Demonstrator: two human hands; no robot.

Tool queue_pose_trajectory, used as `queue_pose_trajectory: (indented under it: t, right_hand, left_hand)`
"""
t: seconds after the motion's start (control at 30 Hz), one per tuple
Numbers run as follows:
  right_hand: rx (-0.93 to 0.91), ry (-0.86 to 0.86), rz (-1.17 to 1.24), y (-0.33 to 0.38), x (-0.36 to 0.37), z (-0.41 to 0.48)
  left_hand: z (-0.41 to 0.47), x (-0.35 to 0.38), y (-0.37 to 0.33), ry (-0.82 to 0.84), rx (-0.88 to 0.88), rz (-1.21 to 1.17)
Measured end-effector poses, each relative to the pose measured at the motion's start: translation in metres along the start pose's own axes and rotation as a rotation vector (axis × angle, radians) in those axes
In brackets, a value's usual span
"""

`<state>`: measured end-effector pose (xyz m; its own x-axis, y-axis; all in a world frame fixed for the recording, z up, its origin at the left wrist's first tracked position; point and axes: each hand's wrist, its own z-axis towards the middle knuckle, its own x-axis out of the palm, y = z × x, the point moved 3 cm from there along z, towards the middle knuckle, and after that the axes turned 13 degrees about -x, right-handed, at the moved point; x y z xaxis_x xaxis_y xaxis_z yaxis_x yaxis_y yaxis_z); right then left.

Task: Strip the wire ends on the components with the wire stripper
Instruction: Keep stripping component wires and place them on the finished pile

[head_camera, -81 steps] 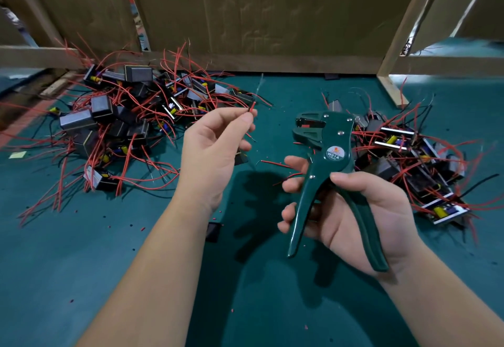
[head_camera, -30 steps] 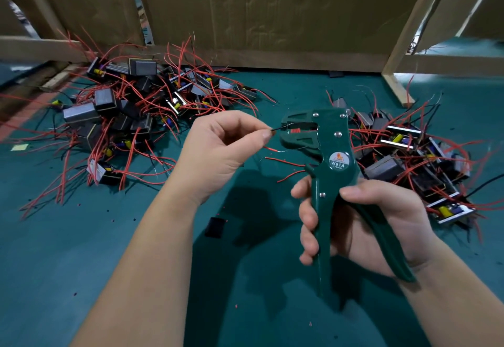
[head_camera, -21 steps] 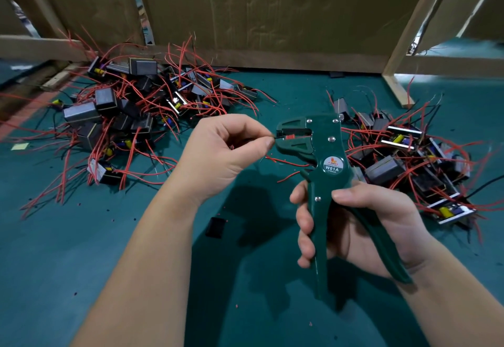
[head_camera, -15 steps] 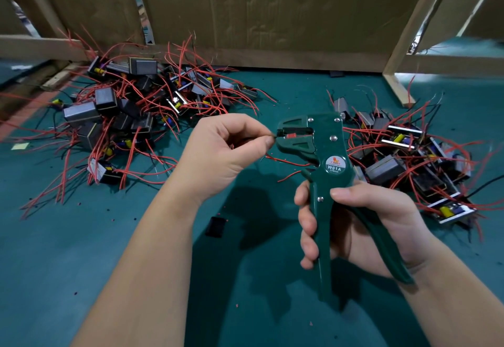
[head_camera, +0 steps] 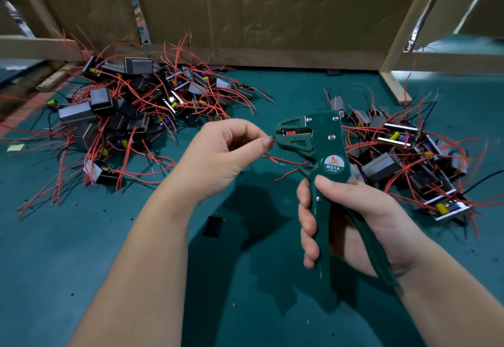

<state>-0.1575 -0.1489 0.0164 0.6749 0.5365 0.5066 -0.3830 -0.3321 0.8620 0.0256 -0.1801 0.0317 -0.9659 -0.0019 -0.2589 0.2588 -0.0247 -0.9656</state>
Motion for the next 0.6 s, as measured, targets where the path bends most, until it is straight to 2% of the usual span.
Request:
queue_pose_trajectory:
  t: [0.13,0.23,0.3,0.4,0.5,0.6]
  right_hand:
    - [-0.04,-0.152,-0.05,-0.003,0.003,0.004]
    - [-0.069,-0.197,0.035,-0.004,0.004,0.007]
    - [-0.109,-0.136,0.159,0.0,0.003,0.007]
    - [-0.131,-0.163,0.236,0.006,-0.002,0.007]
    - [-0.05,-0.182,0.198,0.002,-0.003,0.008]
    - [0.037,-0.102,0.163,-0.007,0.002,0.007]
  left_hand:
    - [-0.001,0.004,0.005,0.132,-0.068,0.133]
    - [-0.001,0.008,0.007,0.136,-0.063,0.204]
    - [-0.001,0.006,0.005,0.098,-0.05,0.156]
    - [0.001,0.001,0.004,0.0,-0.052,0.006]
    - [0.0,0.001,-0.001,-0.065,-0.035,-0.108]
    - [0.0,0.001,-0.002,-0.087,-0.035,-0.177]
